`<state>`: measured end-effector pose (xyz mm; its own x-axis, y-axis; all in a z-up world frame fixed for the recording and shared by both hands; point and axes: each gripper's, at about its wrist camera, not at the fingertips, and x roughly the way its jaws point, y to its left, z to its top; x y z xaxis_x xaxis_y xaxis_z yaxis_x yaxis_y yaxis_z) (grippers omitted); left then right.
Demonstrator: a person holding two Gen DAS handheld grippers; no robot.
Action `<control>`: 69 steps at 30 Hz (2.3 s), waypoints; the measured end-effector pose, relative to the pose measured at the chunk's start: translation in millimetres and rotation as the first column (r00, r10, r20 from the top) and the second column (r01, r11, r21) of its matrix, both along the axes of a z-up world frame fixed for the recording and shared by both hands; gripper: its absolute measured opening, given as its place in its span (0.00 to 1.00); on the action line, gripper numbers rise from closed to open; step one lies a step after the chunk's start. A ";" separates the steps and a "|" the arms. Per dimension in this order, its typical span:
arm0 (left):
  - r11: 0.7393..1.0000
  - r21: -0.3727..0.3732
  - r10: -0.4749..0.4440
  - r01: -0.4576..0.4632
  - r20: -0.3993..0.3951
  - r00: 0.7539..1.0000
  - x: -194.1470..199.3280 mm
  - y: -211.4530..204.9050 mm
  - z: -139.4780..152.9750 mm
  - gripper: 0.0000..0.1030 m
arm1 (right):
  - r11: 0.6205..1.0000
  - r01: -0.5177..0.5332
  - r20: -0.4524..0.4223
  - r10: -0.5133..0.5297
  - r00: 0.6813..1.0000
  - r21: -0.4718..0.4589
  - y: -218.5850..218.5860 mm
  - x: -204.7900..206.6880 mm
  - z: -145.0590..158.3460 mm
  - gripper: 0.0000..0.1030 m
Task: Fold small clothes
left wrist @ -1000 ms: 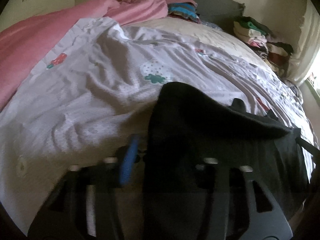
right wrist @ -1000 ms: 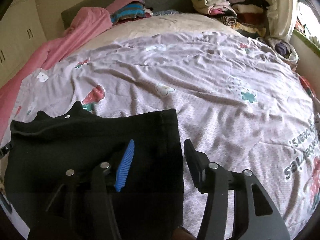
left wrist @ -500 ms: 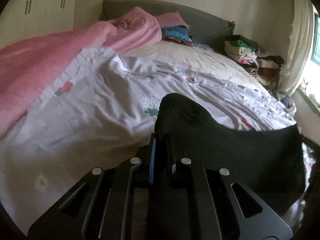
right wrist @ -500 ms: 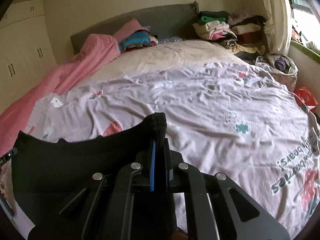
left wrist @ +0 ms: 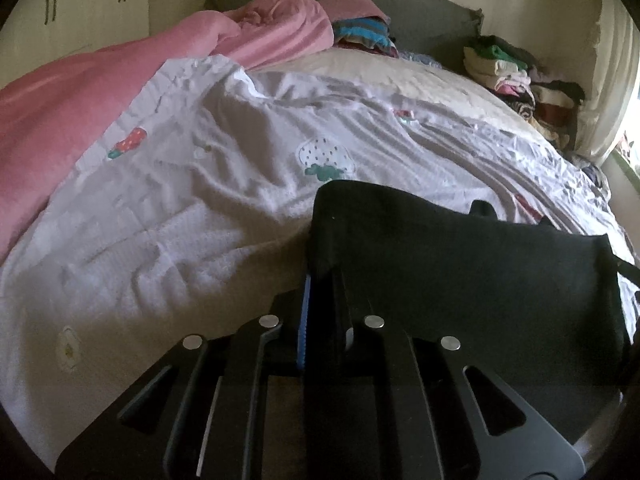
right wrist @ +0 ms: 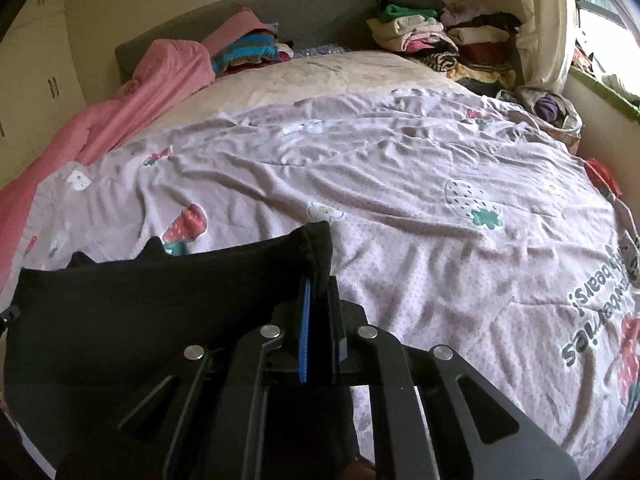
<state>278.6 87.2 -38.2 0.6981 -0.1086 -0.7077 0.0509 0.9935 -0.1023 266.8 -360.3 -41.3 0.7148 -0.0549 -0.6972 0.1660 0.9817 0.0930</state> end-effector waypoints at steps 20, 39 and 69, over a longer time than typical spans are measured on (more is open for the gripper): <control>0.999 -0.003 -0.051 0.051 -0.011 0.999 -53.6 -22.7 17.7 0.40 | 0.979 -0.203 0.024 0.202 0.979 0.006 48.8 -86.5 23.9 0.47; 0.995 -0.003 -0.097 0.097 -0.113 0.989 -93.8 -41.7 -8.0 0.55 | 0.962 -0.269 -0.086 0.271 0.959 0.034 78.1 -119.0 -3.7 0.60; 0.998 0.025 -0.059 0.063 -0.137 0.989 -128.4 -34.1 -12.6 0.61 | 0.968 -0.241 -0.101 0.248 0.964 0.073 75.2 -147.2 -15.2 0.78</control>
<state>150.2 53.1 -50.8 0.5880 -0.1260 -0.7990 0.0986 0.9916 -0.0838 119.5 -285.1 -56.5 0.6215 0.1558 -0.7678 -0.0661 0.9870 0.1468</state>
